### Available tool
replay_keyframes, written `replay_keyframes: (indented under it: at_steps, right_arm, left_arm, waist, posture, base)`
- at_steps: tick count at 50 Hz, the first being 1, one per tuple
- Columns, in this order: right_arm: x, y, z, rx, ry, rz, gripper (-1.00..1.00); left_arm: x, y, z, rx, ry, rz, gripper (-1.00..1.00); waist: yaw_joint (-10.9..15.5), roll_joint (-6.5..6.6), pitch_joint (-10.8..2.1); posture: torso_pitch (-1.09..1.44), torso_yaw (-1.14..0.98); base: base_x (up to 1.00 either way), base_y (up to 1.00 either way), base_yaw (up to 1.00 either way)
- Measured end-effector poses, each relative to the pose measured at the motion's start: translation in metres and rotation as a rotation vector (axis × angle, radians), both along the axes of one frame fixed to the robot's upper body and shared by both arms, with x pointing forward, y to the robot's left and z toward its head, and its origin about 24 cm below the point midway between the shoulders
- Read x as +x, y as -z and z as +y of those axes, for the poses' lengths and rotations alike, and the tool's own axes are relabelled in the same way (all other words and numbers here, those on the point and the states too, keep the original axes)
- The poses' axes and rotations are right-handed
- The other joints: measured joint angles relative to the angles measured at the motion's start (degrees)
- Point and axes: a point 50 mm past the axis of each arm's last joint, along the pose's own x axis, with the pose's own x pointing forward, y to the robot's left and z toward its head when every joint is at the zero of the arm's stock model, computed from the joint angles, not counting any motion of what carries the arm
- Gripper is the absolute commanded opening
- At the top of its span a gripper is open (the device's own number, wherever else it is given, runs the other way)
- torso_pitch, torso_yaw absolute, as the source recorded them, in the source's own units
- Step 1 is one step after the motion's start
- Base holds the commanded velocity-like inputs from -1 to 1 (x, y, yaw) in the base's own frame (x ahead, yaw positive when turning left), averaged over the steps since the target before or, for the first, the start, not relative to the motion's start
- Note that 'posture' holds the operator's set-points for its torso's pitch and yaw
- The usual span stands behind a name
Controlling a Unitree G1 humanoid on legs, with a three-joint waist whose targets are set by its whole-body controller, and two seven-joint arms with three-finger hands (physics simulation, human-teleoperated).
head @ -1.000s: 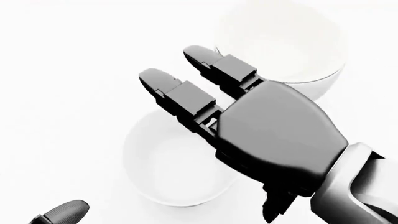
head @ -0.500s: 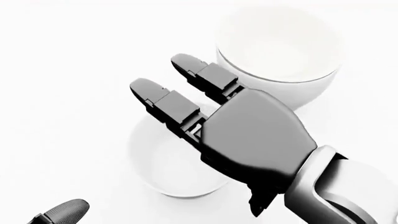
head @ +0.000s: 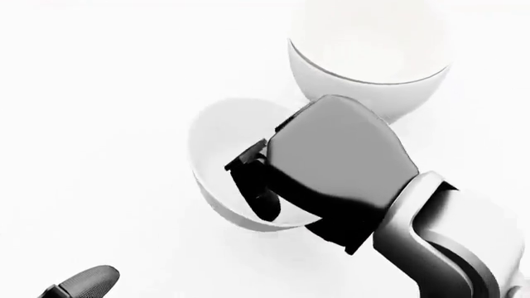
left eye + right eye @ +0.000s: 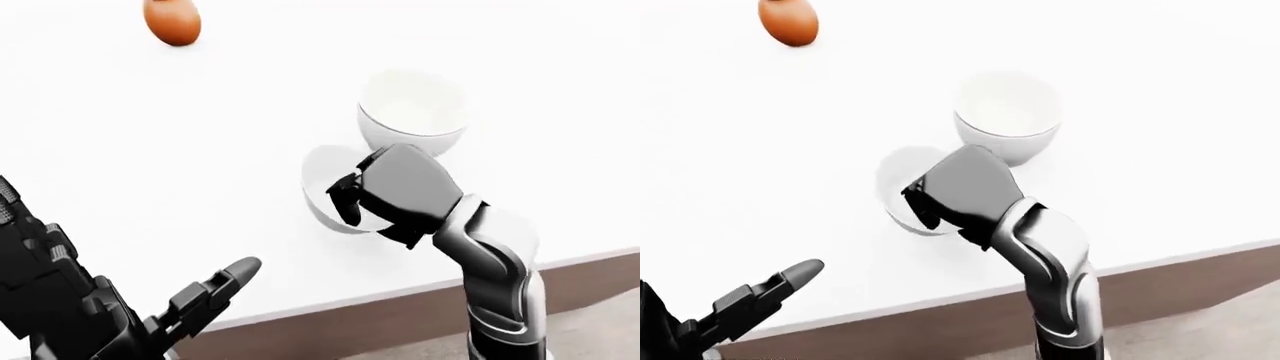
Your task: Stack the bowls from largest to smallest.
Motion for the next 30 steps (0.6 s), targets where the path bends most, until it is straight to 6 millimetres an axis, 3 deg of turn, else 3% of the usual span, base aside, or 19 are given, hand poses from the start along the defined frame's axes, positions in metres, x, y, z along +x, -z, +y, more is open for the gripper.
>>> replay_keyframes:
  at_steps: [5, 9, 12, 21, 25, 30]
  right_arm:
    - [-0.029, -0.04, 0.012, 0.088, -0.104, -0.19, -1.0]
    - [-0.042, -0.053, 0.016, 0.12, -0.163, -0.264, -1.0]
    - [-0.041, -0.059, 0.016, 0.125, -0.161, -0.276, -1.0]
    - [-0.04, -0.102, -0.004, 0.146, -0.081, -0.371, -1.0]
    - [-0.035, -0.107, -0.009, 0.136, -0.063, -0.345, -1.0]
    - [-0.024, -0.124, -0.029, 0.138, 0.027, -0.37, -1.0]
  left_arm:
    - [0.001, 0.001, 0.001, -0.002, -0.001, 0.008, 1.0]
    - [0.001, 0.0, 0.0, -0.003, 0.0, 0.005, 1.0]
    - [0.001, -0.001, 0.0, -0.003, -0.001, 0.001, 1.0]
    - [0.001, 0.002, 0.0, 0.001, -0.003, 0.008, 1.0]
    - [0.001, 0.001, -0.001, 0.0, 0.001, 0.004, 1.0]
    - [0.0, 0.002, 0.0, 0.003, -0.004, 0.008, 1.0]
  waist:
    - [0.1, 0.06, -0.15]
    - [0.2, -0.06, -0.51]
    - [0.1, 0.04, -0.31]
    - [0.1, 0.16, 0.04]
    - [-0.2, 0.2, 0.66]
    - [-0.1, -0.01, 0.9]
  posture:
    - [0.0, 0.0]
    - [0.0, 0.0]
    - [0.0, 0.0]
    - [0.0, 0.0]
    - [0.0, 0.0]
    - [0.0, 0.0]
  base:
    - [0.0, 0.0, 0.0]
    - [0.0, 0.0, 0.0]
    - [0.0, 0.0, 0.0]
    - [0.0, 0.0, 0.0]
    - [0.0, 0.0, 0.0]
    - [0.0, 0.0, 0.0]
